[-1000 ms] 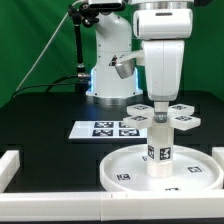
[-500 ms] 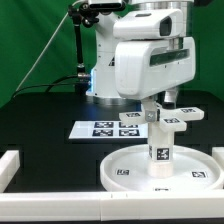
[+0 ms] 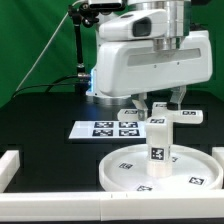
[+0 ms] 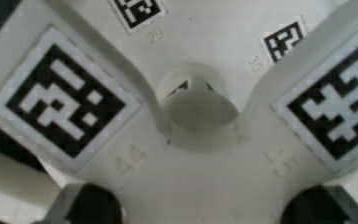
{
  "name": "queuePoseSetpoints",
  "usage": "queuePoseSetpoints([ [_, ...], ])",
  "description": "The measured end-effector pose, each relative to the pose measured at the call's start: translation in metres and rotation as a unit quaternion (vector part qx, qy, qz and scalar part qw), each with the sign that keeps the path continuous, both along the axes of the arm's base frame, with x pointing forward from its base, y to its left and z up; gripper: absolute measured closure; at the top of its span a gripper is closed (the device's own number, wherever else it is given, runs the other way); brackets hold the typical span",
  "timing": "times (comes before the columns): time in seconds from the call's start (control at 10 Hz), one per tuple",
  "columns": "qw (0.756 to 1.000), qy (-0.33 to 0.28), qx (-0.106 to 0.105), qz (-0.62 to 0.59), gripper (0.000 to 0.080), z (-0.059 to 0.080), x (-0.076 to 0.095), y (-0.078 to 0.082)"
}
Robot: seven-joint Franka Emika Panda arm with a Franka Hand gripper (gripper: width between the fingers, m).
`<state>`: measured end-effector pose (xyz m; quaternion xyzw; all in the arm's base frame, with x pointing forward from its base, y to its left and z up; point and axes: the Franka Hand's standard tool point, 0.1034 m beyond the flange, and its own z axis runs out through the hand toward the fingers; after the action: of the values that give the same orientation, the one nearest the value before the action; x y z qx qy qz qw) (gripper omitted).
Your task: Assemble round table
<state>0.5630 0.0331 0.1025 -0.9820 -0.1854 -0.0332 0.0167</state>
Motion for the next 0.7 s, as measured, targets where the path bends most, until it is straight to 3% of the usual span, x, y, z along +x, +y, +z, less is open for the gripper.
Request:
queuePoseSetpoints([
  [0.3, 0.989, 0.005, 0.013, -0.147, 0.0357, 0.0014, 0.0004, 0.0012],
  [0.6, 0.987, 0.006, 0.014, -0.161, 0.0350, 0.0006, 0.0002, 0.0014],
  [0.7, 0.987, 0.006, 0.014, -0.161, 0.0186, 0.0004, 0.0001, 0.0014],
])
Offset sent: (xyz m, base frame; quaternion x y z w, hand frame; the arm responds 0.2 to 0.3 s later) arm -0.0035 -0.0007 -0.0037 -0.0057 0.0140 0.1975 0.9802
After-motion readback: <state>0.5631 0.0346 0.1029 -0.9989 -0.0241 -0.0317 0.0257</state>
